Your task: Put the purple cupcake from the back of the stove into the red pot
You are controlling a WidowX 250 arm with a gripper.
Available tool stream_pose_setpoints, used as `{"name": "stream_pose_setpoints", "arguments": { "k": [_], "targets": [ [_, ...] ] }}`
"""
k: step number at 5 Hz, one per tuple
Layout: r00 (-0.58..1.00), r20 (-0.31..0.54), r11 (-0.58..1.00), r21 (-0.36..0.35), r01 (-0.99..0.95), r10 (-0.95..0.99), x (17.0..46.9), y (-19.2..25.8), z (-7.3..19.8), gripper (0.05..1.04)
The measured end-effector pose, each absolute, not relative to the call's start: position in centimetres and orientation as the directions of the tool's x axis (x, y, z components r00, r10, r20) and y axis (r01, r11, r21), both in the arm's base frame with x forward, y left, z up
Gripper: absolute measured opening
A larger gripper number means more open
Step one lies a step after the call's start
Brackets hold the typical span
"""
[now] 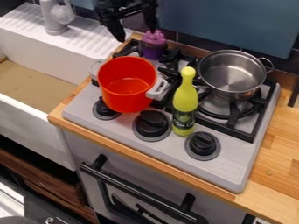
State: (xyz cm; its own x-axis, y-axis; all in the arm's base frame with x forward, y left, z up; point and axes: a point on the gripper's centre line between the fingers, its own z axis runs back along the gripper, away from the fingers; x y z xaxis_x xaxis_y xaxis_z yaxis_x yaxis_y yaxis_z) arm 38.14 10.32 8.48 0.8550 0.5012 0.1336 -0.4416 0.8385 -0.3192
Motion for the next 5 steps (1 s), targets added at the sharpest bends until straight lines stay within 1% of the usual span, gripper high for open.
{"name": "stream_pose_setpoints", "arguments": {
  "k": [1, 2, 3, 4, 5],
  "targets": [
    [0.85, 0.144, 0.839, -0.307, -0.448, 0.507, 38.31, 9.91, 7.78, 0.997],
    [0.838, 0.167, 0.834, -0.314, -0.454, 0.519, 38.5, 9.68, 7.14, 0.997],
    [0.836, 0.164, 0.83, -0.323, -0.455, 0.523, 38.73, 9.39, 6.98, 0.997],
    [0.845, 0.115, 0.815, -0.36, -0.454, 0.522, 39.14, 9.0, 6.93, 0.997],
    [0.844, 0.104, 0.808, -0.368, -0.46, 0.527, 39.14, 9.05, 7.15, 0.997]
  ]
}}
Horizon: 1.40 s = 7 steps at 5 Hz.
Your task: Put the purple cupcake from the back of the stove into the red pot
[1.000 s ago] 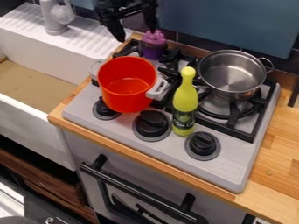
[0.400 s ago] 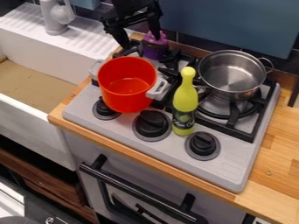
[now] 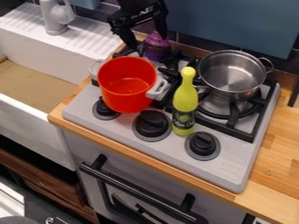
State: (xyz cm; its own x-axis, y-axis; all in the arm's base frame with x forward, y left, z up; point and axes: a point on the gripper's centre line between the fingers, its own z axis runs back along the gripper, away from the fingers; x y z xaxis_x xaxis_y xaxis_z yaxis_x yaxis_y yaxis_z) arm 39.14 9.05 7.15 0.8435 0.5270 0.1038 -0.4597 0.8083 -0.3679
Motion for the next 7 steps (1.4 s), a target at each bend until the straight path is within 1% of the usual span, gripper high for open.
{"name": "stream_pose_setpoints", "arguments": {
  "k": [2, 3, 4, 5, 6, 7],
  "targets": [
    [0.836, 0.15, 0.818, -0.354, -0.453, 0.528, 39.8, 8.9, 6.4, 0.997],
    [0.843, 0.153, 0.827, -0.348, -0.442, 0.516, 39.7, 8.6, 5.9, 0.997],
    [0.845, 0.127, 0.825, -0.332, -0.457, 0.52, 39.5, 8.4, 5.0, 0.995],
    [0.841, 0.144, 0.826, -0.331, -0.456, 0.522, 39.7, 8.4, 5.1, 0.954],
    [0.838, 0.143, 0.824, -0.33, -0.461, 0.526, 39.8, 8.4, 5.1, 0.868],
    [0.845, 0.146, 0.831, -0.327, -0.449, 0.514, 39.8, 8.3, 5.0, 0.868]
  ]
}}
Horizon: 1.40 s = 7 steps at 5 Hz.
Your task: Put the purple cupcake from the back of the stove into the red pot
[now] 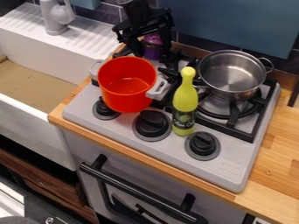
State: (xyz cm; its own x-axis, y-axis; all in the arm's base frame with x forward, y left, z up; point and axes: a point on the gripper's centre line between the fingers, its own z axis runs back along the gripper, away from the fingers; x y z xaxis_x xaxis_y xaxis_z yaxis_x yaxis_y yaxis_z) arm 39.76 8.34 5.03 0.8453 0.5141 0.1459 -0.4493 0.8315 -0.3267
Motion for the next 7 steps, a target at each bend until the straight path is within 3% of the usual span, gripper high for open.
{"name": "stream_pose_setpoints", "arguments": {
  "k": [2, 4, 5, 7],
  "targets": [
    [0.844, 0.079, 0.81, -0.339, -0.478, 0.531, 38.7, 7.7, 6.5, 0.868],
    [0.831, 0.134, 0.804, -0.374, -0.462, 0.54, 38.0, 7.4, 11.3, 0.868],
    [0.852, 0.096, 0.811, -0.376, -0.447, 0.514, 36.4, 7.1, 12.7, 0.868],
    [0.922, 0.093, 0.881, -0.346, -0.324, 0.375, 31.1, 6.8, 13.1, 0.868]
  ]
}}
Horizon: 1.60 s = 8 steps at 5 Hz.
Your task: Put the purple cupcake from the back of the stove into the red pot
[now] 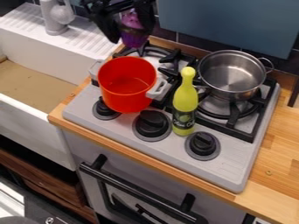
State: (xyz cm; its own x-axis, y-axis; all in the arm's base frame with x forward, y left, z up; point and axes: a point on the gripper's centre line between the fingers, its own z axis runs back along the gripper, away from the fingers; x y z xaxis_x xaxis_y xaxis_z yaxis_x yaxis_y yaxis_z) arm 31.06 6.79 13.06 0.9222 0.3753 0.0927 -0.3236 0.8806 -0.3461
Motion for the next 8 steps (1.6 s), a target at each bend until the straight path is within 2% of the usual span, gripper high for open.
{"name": "stream_pose_setpoints", "arguments": {
  "k": [3, 4, 5, 8],
  "targets": [
    [0.946, 0.104, 0.924, -0.271, -0.268, 0.305, 28.7, 7.2, 9.9, 0.868],
    [0.947, 0.089, 0.924, -0.262, -0.278, 0.31, 28.3, 6.7, 9.2, 0.907],
    [0.94, 0.071, 0.916, -0.263, -0.304, 0.333, 28.6, 6.8, 10.2, 0.997],
    [0.93, 0.042, 0.899, -0.274, -0.342, 0.366, 28.8, 6.7, 11.4, 0.997]
  ]
}}
